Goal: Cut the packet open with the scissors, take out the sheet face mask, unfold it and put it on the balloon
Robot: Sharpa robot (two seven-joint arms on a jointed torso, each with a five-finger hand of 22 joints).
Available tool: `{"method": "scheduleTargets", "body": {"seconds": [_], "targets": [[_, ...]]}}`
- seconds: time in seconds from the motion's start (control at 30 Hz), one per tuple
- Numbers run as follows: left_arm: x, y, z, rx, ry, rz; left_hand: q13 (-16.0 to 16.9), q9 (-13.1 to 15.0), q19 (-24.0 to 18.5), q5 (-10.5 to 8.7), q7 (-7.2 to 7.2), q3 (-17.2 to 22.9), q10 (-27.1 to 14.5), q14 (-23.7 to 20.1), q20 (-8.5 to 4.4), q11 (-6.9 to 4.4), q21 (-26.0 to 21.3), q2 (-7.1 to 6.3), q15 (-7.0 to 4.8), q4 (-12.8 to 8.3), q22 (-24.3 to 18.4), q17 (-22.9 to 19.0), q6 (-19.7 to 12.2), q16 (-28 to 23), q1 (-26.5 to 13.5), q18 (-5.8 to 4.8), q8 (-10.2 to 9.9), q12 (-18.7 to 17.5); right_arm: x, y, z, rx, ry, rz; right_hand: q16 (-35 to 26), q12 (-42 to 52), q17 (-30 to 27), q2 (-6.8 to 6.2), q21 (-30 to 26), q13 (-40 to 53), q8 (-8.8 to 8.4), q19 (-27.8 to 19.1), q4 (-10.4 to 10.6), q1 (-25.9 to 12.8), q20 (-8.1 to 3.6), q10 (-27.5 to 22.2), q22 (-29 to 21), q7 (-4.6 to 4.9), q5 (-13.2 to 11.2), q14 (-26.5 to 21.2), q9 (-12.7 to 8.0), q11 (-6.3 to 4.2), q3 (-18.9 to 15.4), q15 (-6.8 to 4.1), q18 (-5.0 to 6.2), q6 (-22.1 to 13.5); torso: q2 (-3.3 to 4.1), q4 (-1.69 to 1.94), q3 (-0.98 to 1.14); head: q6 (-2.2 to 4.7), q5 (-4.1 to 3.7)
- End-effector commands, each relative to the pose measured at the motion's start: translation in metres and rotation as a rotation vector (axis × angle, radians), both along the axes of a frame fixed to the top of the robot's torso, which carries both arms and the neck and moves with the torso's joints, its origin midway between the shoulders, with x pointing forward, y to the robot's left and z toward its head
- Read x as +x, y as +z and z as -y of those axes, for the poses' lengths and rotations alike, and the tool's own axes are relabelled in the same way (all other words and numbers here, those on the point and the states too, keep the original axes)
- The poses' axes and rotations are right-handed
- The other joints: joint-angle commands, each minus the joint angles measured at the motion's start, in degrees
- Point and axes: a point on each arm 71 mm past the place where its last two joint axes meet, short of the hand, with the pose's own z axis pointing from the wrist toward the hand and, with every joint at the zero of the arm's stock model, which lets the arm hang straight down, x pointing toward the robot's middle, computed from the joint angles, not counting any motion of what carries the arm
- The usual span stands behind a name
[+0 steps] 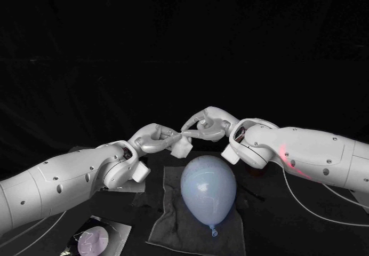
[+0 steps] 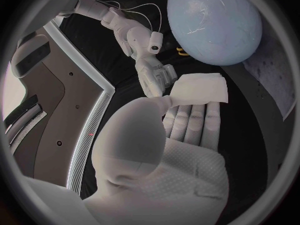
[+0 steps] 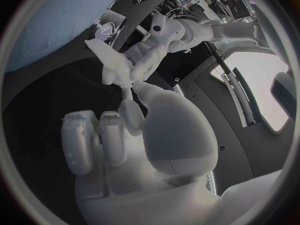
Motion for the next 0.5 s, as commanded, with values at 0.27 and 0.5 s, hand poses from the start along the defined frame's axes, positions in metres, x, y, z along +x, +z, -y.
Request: {"method": "scheduleTargets", "body": {"seconds": [0.27, 0.5], "targets": [[-0.0016, 0.003, 0.0029, -0.009, -0.02, 0.025, 0.0, 0.1, 0.0, -0.19, -0.35, -0.3, 0.4, 0.0, -0.27, 0.11, 0.2, -0.14, -0.25, 0.0, 0.1, 0.0, 0.1, -0.1, 0.5, 0.49, 0.2, -0.1, -0.0013, -0.0009, -0.0036, -0.02, 0.037, 0.002, 0.3, 0.3, 15.0, 0.98, 0.4, 1.2, 0.39, 6.1, -0.2, 0.4, -0.07, 0.2, 15.1, -0.38, -0.1, 6.1, 0.2, -0.57, 0.0, -0.13, -0.36, 1.2, -0.01, 0.04, 0.01, -0.07, -0.04], [-0.002, 0.0032, 0.0034, -0.007, -0.025, 0.029, 0.0, 0.1, 0.0, -0.19, -0.36, -0.3, 0.4, 0.0, -0.27, 0.11, 0.2, -0.15, -0.25, 0.0, 0.1, 0.0, 0.1, -0.1, 0.5, 0.48, 0.2, -0.1, -0.0007, -0.001, -0.0037, -0.021, 0.032, 0.005, 0.4, 0.3, 15.0, 1.29, 0.4, 1.2, 0.54, 6.1, -0.2, 0.5, -0.17, 0.2, 15.1, -0.53, -0.1, 6.1, 0.3, -0.7, 0.0, -0.24, -0.36, 1.5, 0.0, 0.03, -0.01, -0.16, -0.06]]}}
